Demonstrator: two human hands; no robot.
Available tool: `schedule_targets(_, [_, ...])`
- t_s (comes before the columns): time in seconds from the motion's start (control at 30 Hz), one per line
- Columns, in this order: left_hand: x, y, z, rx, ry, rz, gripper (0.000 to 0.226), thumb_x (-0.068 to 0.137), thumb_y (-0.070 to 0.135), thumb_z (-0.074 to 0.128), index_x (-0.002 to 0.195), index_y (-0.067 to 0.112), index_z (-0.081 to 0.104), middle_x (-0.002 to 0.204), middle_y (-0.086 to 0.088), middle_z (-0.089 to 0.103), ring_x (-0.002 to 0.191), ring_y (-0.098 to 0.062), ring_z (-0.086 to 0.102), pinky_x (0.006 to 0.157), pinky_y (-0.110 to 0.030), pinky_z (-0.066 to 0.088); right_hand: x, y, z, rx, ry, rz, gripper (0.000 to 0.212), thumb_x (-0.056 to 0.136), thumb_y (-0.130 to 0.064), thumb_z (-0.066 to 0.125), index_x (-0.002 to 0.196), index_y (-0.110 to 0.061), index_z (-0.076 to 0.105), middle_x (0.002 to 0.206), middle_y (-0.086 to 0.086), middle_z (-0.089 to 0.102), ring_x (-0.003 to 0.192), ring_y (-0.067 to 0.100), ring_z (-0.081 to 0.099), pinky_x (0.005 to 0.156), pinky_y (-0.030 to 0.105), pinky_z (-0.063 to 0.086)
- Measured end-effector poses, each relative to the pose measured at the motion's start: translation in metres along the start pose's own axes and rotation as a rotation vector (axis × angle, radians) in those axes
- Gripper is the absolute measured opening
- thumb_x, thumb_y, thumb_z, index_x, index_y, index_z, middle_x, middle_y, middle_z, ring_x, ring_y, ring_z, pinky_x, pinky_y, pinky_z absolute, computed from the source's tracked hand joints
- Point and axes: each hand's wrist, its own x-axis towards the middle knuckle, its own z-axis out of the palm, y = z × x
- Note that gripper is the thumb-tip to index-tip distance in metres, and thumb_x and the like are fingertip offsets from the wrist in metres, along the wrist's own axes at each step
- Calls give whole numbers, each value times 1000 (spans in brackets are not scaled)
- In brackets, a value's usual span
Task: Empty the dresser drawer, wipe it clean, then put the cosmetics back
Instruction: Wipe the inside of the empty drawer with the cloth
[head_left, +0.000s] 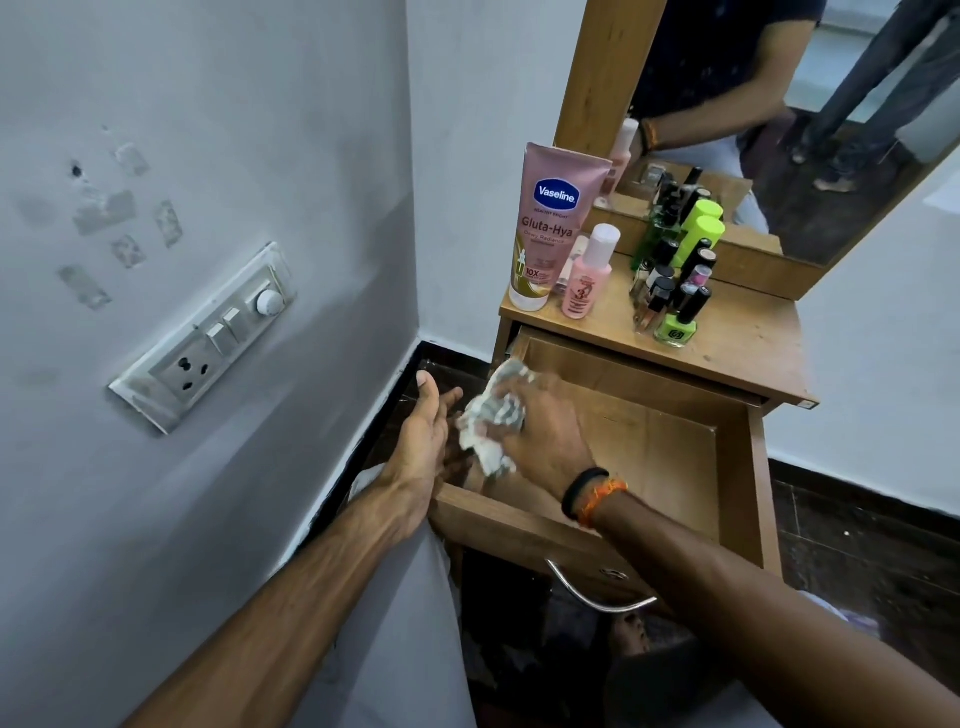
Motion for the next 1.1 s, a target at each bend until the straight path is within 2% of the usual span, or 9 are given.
schedule_targets(0.13, [-1,0,4,68,7,6,74,97,69,9,153,29,36,158,-6,37,118,-17,56,76,-24,46,48,11,-7,63,120,179,49,92,-35,67,139,-27,55,138,10,50,123,29,54,103,38,44])
schedule_targets(0.2, [1,3,4,76,11,7,73,97,68,8,153,29,36,159,-7,35,122,-21,54,79,-24,46,57,8,-2,66,150,241,54,94,-34,64,146,-30,47,140,12,44,123,35,53,107,44,41])
schedule_targets(0.33, [2,0,7,110,-1,26,73,97,68,7,154,30,33,158,-9,36,132,-21,49,97,-30,37,48,-3,13,16,136,228,58,96,-31,58,151,-24,41,144,14,34,120,37,54,102,41,46])
schedule_targets(0.47, [3,-4,9,89,13,58,72,97,67,10,155,30,29,156,-8,41,138,-23,45,107,-35,36,21,3,3,-22,26,58,45,93,-21,62,137,-24,59,134,9,51,114,26,57,98,38,52])
schedule_targets(0.6, [5,-3,11,103,31,80,72,96,68,9,155,32,30,158,-11,37,132,-23,47,101,-35,38,-20,19,-17,-15,-231,-155,46,86,-30,76,131,-32,64,125,-1,56,102,11,57,82,17,49])
schedule_targets(0.7, [7,-5,8,124,45,89,72,95,71,9,153,34,33,157,-10,38,118,-20,52,86,-30,40,-30,25,-30,-116,-362,-310,41,87,-29,75,127,-32,67,122,-3,57,107,12,56,93,27,49])
schedule_targets(0.8, [9,-7,5,127,38,88,74,94,73,9,152,34,35,156,-10,40,122,-24,54,94,-36,36,-23,34,-56,-224,-489,-338,37,89,-24,74,125,-27,67,125,-3,61,111,13,57,96,36,52])
schedule_targets(0.93, [10,-7,2,103,27,81,78,93,76,10,150,33,40,150,-11,48,116,-22,57,99,-40,39,-20,36,-91,-1,-437,-286,38,87,-22,76,124,-27,68,107,-21,63,93,-7,58,79,15,45])
schedule_targets(1.1, [8,-2,-1,-130,-2,-8,81,90,78,21,141,24,52,133,-16,61,120,-33,61,105,-53,44,-35,-9,-63,-119,-446,-587,52,89,-23,72,139,-24,57,122,3,64,105,5,51,93,18,36])
